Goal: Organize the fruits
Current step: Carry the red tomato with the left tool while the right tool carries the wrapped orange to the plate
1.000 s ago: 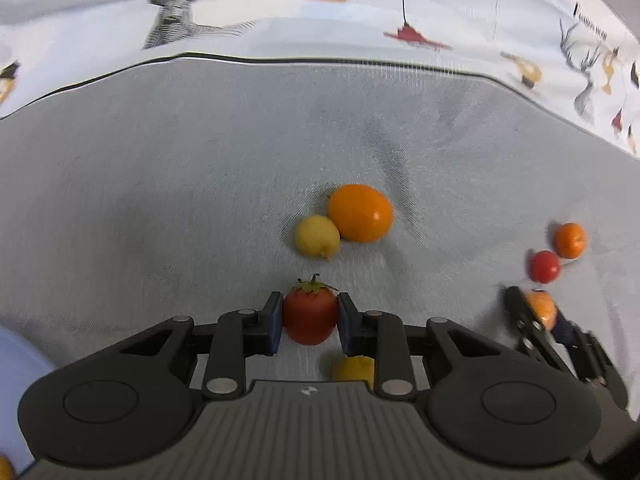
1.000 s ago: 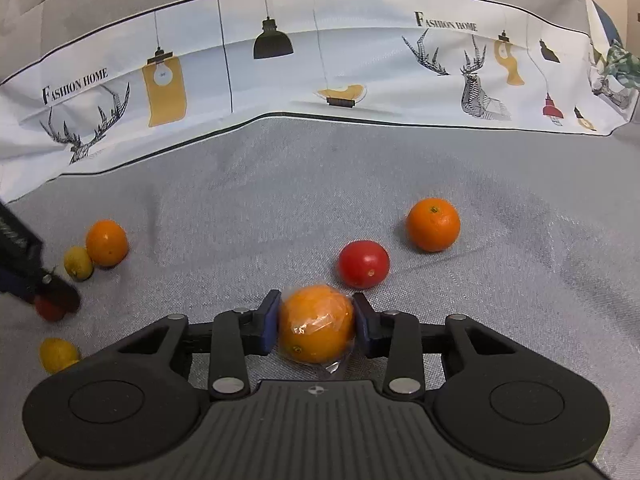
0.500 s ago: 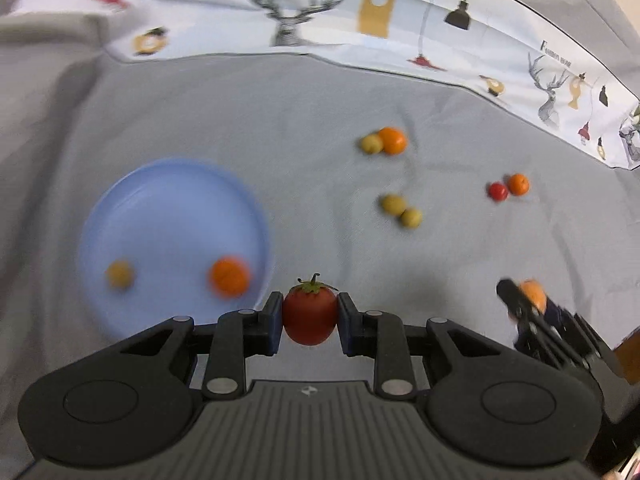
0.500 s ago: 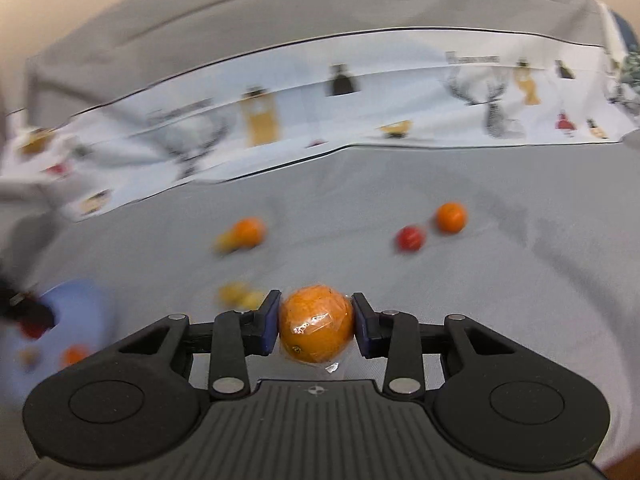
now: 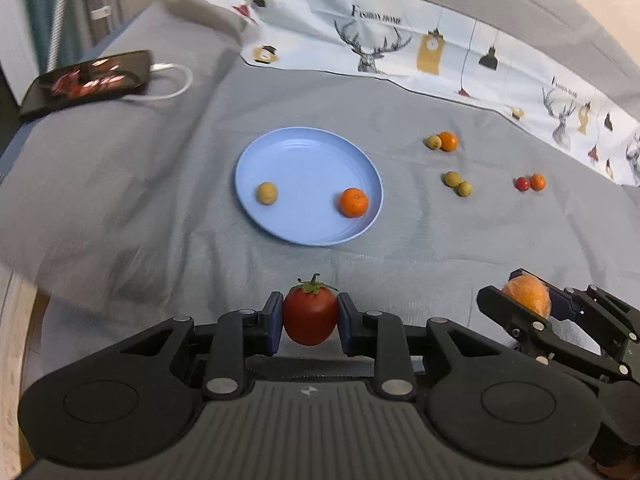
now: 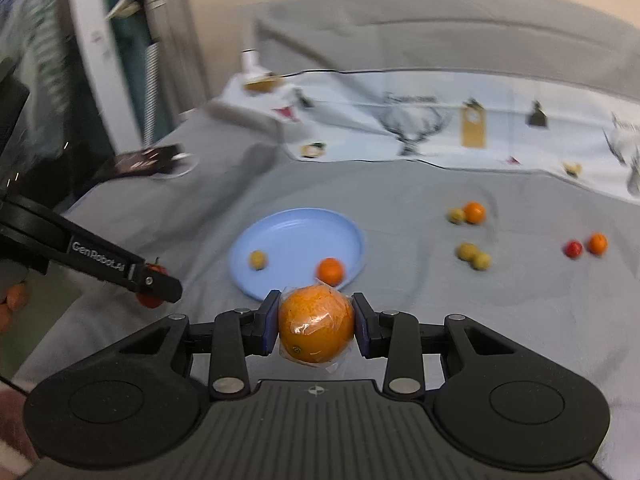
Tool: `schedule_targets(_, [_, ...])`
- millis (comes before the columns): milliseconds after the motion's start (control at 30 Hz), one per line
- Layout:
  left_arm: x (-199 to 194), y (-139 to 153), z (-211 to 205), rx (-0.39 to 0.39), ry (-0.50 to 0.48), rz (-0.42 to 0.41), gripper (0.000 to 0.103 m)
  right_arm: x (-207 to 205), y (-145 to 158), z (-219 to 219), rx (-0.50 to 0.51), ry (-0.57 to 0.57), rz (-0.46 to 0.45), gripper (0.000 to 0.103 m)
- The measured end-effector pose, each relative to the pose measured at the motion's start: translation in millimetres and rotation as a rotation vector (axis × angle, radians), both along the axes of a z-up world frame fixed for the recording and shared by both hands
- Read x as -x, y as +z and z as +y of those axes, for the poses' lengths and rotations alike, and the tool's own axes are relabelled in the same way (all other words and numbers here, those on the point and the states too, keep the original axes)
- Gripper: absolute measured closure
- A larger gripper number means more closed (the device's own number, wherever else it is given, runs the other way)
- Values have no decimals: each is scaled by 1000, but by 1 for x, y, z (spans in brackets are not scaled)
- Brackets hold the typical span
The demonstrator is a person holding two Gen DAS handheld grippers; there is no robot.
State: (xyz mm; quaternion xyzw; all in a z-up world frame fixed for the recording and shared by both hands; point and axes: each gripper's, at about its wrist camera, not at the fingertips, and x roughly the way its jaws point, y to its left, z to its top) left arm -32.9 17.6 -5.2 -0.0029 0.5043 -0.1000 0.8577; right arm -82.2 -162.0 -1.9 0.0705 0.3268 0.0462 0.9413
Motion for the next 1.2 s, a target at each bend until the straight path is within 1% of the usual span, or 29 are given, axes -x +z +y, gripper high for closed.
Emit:
schedule_targets(167, [20, 3, 17, 67, 8, -11, 72, 17, 11, 31, 85, 59, -21, 64])
schedule_targets(333, [34, 14, 22, 100, 2, -60, 72, 29, 21, 44, 131, 64, -47, 64])
schedule_targets(600, [40, 20, 21, 110, 0, -88, 72, 35, 26, 47, 146, 51, -60, 64])
schedule_targets(933, [37, 16, 21, 109, -3, -82, 72, 34, 24, 49, 138, 48, -49, 64])
schedule_targets(1200, [31, 10, 22, 113, 2, -60, 72, 27, 19, 47, 129, 51, -22, 64])
